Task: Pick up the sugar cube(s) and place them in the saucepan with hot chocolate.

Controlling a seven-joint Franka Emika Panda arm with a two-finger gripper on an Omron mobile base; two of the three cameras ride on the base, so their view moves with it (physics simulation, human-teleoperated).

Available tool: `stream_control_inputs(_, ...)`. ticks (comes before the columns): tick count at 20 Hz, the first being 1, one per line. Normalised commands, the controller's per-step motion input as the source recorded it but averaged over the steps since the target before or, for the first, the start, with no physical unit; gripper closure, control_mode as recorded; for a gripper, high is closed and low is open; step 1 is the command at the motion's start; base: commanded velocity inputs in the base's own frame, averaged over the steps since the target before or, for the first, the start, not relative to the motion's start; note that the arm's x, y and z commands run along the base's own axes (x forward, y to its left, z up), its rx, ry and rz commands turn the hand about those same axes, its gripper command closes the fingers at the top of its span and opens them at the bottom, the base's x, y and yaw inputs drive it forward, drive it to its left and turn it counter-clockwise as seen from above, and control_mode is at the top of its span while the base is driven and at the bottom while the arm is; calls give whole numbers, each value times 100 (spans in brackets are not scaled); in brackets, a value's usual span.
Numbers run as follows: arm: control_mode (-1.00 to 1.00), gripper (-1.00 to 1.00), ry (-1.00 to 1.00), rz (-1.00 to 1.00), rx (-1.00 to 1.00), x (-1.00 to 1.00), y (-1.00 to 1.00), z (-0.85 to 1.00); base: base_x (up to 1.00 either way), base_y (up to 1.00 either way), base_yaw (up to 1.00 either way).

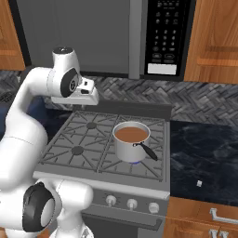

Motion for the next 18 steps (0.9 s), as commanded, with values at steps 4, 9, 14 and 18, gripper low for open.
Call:
stream_control_inputs(4, -100, -100, 0, -2, 0, -18, 0, 0, 0, 0, 0)
stream_control_inputs(9, -100, -100, 0, -18, 1, -74, -28, -7, 0, 0, 0)
stream_control_inputs(14, -100, -100, 0, -17, 3, -48, -62, -10, 0, 0, 0)
stream_control_inputs(18, -100, -100, 0, -12, 4, -22, -73, -13, 0, 0, 0)
